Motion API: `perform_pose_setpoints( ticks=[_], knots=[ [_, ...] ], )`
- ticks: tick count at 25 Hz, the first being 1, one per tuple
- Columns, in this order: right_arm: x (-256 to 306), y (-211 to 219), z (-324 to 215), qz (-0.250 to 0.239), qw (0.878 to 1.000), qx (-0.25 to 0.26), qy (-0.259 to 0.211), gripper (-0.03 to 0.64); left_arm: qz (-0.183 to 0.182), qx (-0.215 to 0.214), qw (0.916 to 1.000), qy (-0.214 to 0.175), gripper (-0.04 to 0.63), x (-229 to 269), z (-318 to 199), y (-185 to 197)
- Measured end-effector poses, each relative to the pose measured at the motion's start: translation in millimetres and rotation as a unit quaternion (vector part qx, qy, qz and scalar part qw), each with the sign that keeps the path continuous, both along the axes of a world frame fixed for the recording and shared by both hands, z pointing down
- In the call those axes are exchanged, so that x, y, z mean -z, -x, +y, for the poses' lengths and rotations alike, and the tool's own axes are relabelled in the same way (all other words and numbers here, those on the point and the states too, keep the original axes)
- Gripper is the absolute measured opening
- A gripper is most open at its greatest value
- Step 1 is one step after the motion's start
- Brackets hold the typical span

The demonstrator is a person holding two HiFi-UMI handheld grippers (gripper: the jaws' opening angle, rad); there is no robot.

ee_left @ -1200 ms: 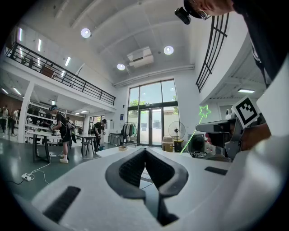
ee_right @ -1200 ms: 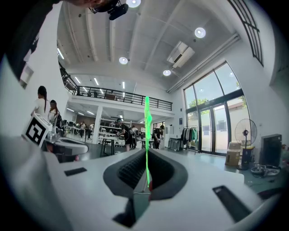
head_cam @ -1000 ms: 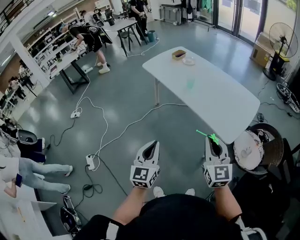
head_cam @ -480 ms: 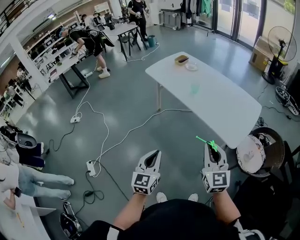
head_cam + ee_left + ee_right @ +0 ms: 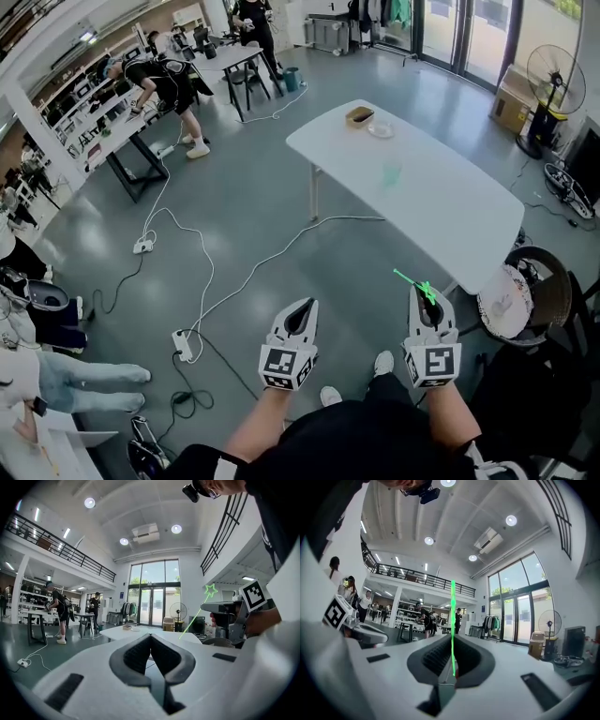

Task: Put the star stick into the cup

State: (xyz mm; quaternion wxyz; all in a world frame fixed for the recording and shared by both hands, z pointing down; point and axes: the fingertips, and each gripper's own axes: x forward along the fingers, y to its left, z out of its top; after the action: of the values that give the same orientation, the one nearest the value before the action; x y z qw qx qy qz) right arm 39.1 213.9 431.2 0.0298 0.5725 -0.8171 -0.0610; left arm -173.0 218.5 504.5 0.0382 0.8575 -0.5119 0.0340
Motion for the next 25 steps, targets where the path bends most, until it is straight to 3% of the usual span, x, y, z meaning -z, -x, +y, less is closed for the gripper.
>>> perform_pose_setpoints(
  ticks=[5,8,15,25],
  knots=[
    [-2,-9,-38,-0.008,1.0,-0.007,0.0,0.02,0.012,-0.002,0.9999,0.011,0.0,-4,-38,-4],
    [-4,-17,-68,-0.012,1.0,-0.006,-0.001,0.02,0.002,-0.003,1.0,0.009,0.0,-3,-68,-14],
    [-4,-25,-143,0.005,1.0,0.021,-0.001,0.02,0.0,0.009,0.9998,0.019,0.0,-5,-148,-34],
    [-15,-73,-230,-0.002,0.999,0.039,0.015,0.02,-0.011,0.012,0.9995,0.025,0.0,-12,-243,-88]
  ],
)
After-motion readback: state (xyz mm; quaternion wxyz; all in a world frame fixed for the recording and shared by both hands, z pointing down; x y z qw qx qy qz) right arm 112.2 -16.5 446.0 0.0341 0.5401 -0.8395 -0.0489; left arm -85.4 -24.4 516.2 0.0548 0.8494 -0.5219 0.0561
